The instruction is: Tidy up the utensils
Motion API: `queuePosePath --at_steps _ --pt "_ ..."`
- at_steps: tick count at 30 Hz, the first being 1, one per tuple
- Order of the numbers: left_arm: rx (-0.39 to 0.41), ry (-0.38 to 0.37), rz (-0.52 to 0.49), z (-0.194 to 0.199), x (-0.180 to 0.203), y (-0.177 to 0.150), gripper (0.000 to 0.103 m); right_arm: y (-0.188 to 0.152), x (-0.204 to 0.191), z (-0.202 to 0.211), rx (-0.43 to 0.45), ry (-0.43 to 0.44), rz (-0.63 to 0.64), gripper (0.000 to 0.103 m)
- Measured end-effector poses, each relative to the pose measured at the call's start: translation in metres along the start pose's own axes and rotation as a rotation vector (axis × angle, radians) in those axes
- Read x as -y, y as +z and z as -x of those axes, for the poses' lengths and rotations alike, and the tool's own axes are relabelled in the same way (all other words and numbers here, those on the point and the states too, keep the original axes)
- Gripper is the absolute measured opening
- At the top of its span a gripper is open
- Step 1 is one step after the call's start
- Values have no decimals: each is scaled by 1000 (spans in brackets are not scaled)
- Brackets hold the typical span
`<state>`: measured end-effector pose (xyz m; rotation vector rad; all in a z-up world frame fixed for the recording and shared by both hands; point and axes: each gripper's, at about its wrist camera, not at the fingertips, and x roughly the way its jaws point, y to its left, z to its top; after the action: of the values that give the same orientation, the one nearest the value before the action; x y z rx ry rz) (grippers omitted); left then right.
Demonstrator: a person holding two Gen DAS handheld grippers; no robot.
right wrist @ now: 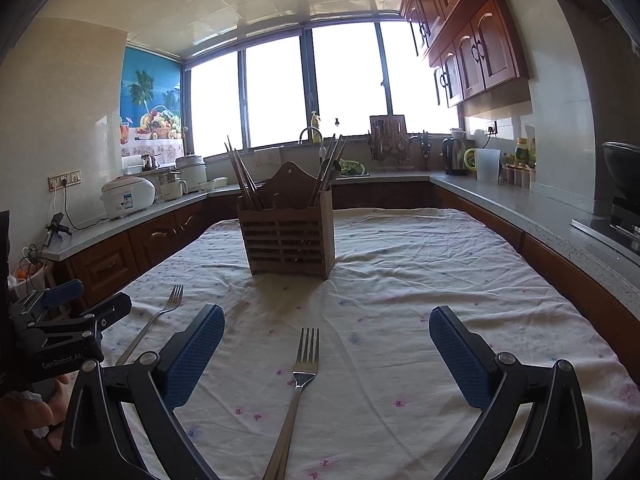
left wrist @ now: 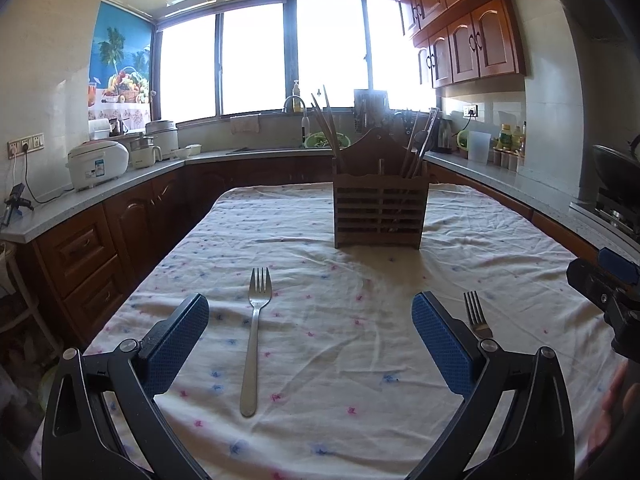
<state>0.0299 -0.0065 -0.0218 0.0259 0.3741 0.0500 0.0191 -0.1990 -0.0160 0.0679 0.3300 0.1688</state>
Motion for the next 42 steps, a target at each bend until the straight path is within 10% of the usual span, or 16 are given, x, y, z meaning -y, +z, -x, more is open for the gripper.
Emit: queuePosePath --at_steps 42 --pt "32 22 9 8 -9 7 103 4 -3 6 56 10 6 103"
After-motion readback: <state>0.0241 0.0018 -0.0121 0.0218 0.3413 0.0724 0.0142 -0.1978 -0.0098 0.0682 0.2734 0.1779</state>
